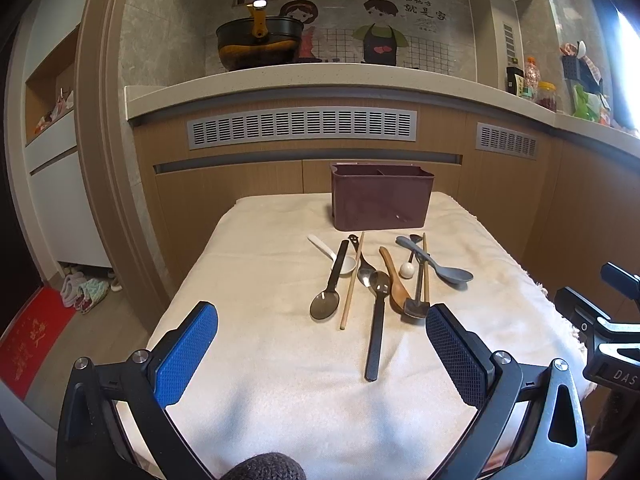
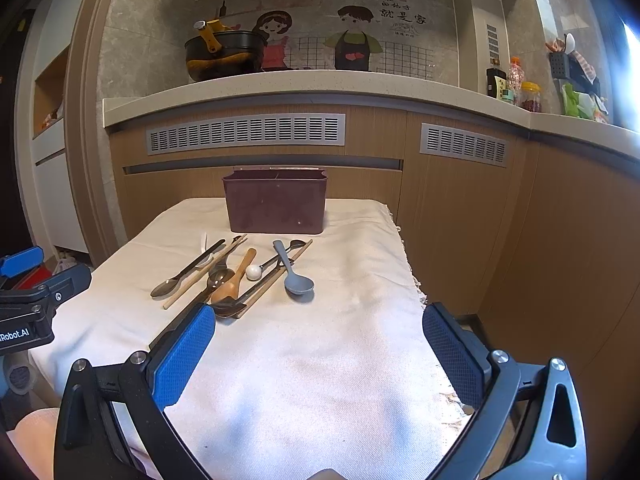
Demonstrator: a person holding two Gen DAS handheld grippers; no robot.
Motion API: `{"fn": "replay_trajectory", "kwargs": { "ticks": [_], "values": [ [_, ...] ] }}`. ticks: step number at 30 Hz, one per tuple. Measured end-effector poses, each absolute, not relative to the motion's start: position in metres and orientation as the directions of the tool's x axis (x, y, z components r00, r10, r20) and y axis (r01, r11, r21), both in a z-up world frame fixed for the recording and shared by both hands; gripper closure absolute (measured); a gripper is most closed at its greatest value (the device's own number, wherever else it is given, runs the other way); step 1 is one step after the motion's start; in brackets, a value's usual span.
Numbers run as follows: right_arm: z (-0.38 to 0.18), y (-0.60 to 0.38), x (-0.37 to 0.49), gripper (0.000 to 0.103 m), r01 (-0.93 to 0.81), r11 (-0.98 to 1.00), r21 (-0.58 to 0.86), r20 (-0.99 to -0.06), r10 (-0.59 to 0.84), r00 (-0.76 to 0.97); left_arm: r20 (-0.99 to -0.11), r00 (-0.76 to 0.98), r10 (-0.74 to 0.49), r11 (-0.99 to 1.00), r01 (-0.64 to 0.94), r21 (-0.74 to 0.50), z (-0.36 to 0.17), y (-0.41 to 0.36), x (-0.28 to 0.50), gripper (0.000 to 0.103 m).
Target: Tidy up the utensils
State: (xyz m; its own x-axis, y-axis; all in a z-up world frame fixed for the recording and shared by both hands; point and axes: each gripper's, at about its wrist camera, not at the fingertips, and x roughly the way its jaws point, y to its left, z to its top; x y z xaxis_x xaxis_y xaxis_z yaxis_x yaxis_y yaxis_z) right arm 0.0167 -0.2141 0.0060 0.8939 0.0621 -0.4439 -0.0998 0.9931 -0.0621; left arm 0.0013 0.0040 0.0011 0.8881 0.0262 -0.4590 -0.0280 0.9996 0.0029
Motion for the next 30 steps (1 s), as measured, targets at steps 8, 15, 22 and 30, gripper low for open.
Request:
{"fn": "replay_trajectory", "kwargs": {
  "ticks": [8,15,22,30],
  "values": [
    [0.0064,-0.215,0.0162,0.0,-0.102,0.993,-0.053,-0.446,0.067,0.893,-0.462,0.887,0.021,1.0,-0.018,0.011,0.0017,0.0018,0.0012,0.0],
    [0.0067,-0.218,0.0167,0.0,-0.098,0.994,-0.041,-0.443,0.069,0.894,-0.462,0.887,0.022,1.0,-0.015,0.018,0.0022,0.0005,0.0006,0.0],
    [0.0074,-0.2211,0.0161,0.0,-0.098,0.995,-0.021,-0.439,0.079,0.895,-0.465,0.885,0.021,1.0,-0.012,0.022,0.0005,-0.0019,-0.0001,0.0],
    [0.0064,-0.2206,0.0169,0.0,-0.103,0.995,-0.018,-0.442,0.084,0.893,-0.466,0.885,0.021,1.0,-0.011,0.024,-0.0005,-0.0029,-0.0003,0.0]
  ]
}}
